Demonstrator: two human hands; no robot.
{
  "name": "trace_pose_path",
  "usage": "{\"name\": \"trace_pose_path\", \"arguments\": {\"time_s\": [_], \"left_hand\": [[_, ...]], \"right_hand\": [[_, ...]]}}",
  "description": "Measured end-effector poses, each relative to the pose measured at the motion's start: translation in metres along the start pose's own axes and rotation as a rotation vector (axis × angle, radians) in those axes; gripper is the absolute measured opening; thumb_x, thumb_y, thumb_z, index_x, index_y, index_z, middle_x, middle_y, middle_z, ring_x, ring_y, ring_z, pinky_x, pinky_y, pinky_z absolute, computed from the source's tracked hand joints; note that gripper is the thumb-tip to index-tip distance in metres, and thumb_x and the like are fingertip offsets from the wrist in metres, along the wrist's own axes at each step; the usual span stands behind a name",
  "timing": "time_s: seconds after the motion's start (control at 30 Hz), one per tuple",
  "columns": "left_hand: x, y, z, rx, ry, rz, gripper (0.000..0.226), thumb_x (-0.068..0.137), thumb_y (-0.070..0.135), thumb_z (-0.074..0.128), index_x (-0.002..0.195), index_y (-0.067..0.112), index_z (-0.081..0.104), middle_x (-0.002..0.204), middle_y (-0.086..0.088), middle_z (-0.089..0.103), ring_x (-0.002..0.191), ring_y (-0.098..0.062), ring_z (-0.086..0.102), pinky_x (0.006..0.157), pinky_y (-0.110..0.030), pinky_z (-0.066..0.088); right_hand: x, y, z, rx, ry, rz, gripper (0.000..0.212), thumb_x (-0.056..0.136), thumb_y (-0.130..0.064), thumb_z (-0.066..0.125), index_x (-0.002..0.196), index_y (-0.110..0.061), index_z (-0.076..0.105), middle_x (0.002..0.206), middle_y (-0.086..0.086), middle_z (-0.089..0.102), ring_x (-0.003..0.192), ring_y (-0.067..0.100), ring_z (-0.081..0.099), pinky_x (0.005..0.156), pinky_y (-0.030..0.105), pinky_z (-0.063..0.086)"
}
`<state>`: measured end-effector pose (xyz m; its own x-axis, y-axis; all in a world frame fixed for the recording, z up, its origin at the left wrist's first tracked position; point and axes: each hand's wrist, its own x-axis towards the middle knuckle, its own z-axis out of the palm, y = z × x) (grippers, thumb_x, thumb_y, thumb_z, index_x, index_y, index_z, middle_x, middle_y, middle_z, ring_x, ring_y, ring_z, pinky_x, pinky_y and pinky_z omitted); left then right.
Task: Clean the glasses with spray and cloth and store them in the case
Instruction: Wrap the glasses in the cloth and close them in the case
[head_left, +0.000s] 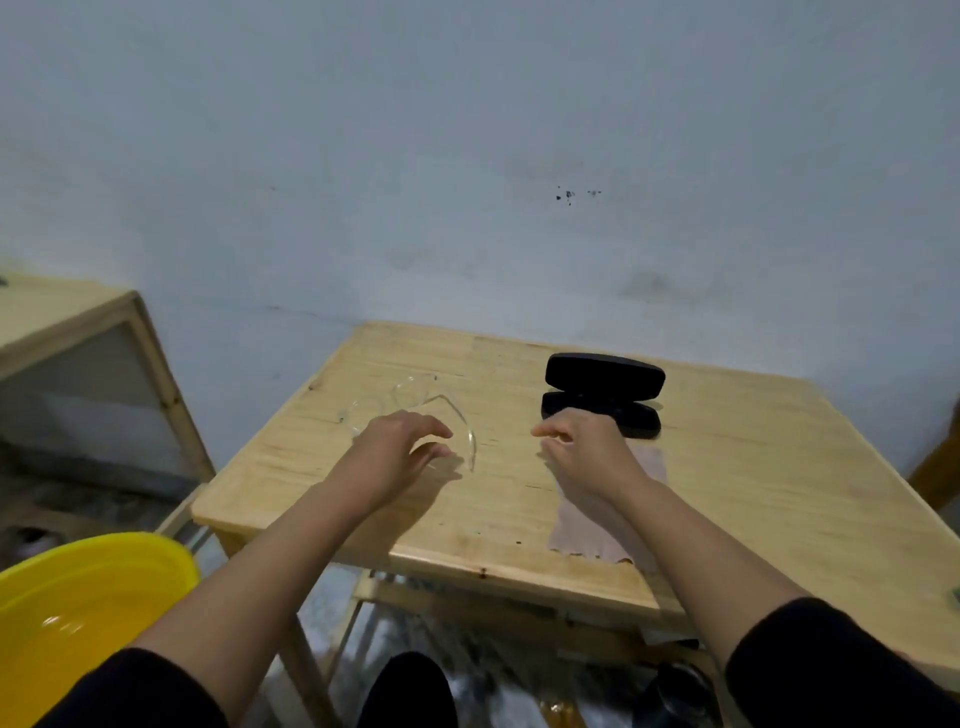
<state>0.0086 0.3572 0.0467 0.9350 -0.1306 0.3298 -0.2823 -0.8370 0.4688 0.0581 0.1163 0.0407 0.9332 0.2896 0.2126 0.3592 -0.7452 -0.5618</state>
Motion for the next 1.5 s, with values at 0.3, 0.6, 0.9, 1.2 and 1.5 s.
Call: {"name": "trace_pose_path", "arguments": {"time_s": [0.3, 0.6, 0.9, 1.2, 1.5], "left_hand": [[-0.014, -0.065, -0.03, 0.108, 0.097, 0.057, 0.026, 0.074, 0.011, 0.075, 0.1, 0.016, 0.072, 0.102, -0.005, 0.071, 0.094, -0.02, 0.066, 0.085, -0.022, 0.045], [0.0, -0.084, -0.025, 0.071, 0.239, 0.127, 0.015, 0.074, 0.001, 0.074, 0.083, 0.013, 0.072, 0.082, -0.001, 0.071, 0.079, -0.008, 0.063, 0.071, -0.018, 0.051], [0.023, -0.058, -0.019, -0.198, 0.489, 0.021, 0.017, 0.076, -0.004, 0.07, 0.088, 0.008, 0.073, 0.084, 0.006, 0.071, 0.082, 0.008, 0.062, 0.076, -0.004, 0.045], [0.051, 0.023, 0.026, -0.614, 0.355, -0.189, 0.015, 0.082, 0.011, 0.067, 0.083, 0.026, 0.07, 0.085, 0.018, 0.07, 0.076, 0.003, 0.063, 0.072, -0.013, 0.049], [0.057, 0.087, 0.082, -0.724, 0.15, -0.14, 0.019, 0.082, 0.01, 0.068, 0.08, 0.029, 0.07, 0.085, 0.012, 0.072, 0.08, -0.001, 0.066, 0.072, -0.012, 0.047]], "right_hand": [[0.059, -0.033, 0.046, 0.123, -0.035, -0.084, 0.03, 0.084, -0.007, 0.06, 0.108, -0.023, 0.068, 0.105, -0.005, 0.061, 0.094, 0.007, 0.057, 0.084, 0.023, 0.045], [0.073, -0.051, 0.058, 0.35, -0.007, -0.053, 0.024, 0.078, 0.006, 0.062, 0.086, -0.015, 0.072, 0.097, -0.004, 0.062, 0.083, -0.001, 0.057, 0.063, -0.001, 0.04], [0.073, -0.046, 0.019, 0.388, 0.107, -0.022, 0.014, 0.086, -0.006, 0.062, 0.093, -0.01, 0.073, 0.088, -0.001, 0.07, 0.084, 0.001, 0.065, 0.077, 0.005, 0.046], [0.025, 0.004, -0.057, 0.503, 0.358, 0.118, 0.014, 0.082, -0.013, 0.068, 0.078, -0.026, 0.071, 0.08, -0.005, 0.071, 0.081, 0.015, 0.067, 0.082, 0.027, 0.052], [-0.046, 0.06, -0.101, 0.455, 0.503, 0.244, 0.013, 0.082, -0.011, 0.068, 0.077, -0.022, 0.071, 0.07, -0.004, 0.069, 0.059, -0.002, 0.062, 0.065, 0.011, 0.052]]}}
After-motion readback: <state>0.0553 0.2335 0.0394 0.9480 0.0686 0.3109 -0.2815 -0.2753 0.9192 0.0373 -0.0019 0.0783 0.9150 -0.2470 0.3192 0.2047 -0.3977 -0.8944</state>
